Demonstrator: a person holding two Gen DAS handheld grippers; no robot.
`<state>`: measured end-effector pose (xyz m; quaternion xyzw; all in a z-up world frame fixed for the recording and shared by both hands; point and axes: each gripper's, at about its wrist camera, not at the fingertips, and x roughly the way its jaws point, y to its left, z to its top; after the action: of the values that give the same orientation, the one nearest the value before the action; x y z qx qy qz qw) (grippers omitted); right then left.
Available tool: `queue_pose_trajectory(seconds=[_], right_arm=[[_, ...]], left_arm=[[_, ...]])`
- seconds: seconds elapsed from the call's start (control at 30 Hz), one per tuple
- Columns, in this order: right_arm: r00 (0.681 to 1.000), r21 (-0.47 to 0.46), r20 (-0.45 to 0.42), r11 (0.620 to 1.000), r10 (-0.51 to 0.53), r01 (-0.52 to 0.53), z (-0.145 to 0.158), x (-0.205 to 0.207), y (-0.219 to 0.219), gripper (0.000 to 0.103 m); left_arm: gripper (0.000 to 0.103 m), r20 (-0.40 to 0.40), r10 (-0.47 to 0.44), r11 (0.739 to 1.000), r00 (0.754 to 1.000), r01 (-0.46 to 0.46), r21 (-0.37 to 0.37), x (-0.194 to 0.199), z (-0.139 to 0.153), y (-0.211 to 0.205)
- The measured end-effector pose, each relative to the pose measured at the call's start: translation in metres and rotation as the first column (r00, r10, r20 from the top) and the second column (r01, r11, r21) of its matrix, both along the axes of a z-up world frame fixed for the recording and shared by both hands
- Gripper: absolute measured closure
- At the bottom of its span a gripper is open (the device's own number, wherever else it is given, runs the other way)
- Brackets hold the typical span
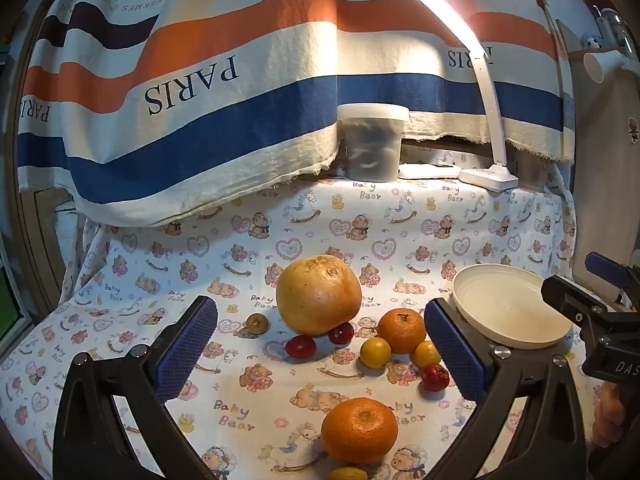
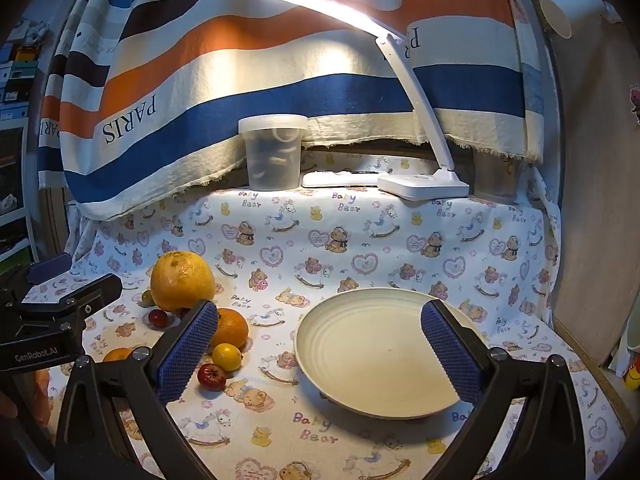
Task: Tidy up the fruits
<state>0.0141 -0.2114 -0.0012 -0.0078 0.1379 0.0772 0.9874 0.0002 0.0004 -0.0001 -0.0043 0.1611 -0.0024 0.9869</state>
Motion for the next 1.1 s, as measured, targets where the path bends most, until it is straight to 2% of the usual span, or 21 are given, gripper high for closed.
queue_pose_trajectory(seconds=[1.1], right_arm=[[1.0,-0.001,0.005,1.0,0.001,-0.001,0.0005,-0.0002,0.0,0.001]], left_arm=[[0.0,0.008,0.014,1.0,1.0,-0.014,0.007,-0.0025,0.0028,0.0042]])
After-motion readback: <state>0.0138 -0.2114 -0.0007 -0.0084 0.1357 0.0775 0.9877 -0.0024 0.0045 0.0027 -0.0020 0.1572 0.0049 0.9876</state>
